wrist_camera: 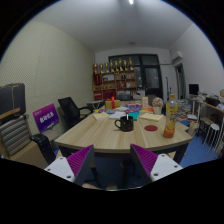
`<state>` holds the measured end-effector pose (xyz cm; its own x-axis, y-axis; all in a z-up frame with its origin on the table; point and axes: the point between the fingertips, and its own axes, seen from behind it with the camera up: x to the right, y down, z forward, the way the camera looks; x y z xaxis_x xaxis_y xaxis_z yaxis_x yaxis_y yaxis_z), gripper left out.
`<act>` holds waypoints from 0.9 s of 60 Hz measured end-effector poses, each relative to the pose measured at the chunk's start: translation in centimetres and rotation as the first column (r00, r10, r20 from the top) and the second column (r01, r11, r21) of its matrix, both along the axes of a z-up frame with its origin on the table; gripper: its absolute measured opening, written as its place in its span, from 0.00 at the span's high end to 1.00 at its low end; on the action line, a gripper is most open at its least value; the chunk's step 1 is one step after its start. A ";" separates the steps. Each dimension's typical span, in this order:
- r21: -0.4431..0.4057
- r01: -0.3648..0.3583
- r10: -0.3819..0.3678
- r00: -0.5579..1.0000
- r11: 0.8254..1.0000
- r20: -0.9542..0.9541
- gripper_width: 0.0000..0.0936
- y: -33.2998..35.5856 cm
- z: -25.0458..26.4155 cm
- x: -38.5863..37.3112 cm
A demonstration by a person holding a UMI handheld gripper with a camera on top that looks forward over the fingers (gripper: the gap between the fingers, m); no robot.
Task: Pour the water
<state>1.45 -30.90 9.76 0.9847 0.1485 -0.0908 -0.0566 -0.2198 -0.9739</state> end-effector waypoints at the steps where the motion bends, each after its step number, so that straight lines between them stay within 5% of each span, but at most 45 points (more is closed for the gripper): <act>1: 0.000 0.000 0.000 1.000 1.000 0.001 0.14 0.0 0.0 0.0; 19: 0.101 -0.004 -0.003 0.997 0.995 0.077 0.14 0.8 0.6 4.4; 31: 0.204 0.131 -0.163 0.975 0.970 0.153 0.15 9.4 2.4 17.4; 46: 0.169 0.228 -0.257 0.951 0.959 0.174 0.15 20.6 -0.2 26.3; 54: 0.174 0.299 -0.321 0.940 0.938 0.113 0.14 25.5 -1.7 29.8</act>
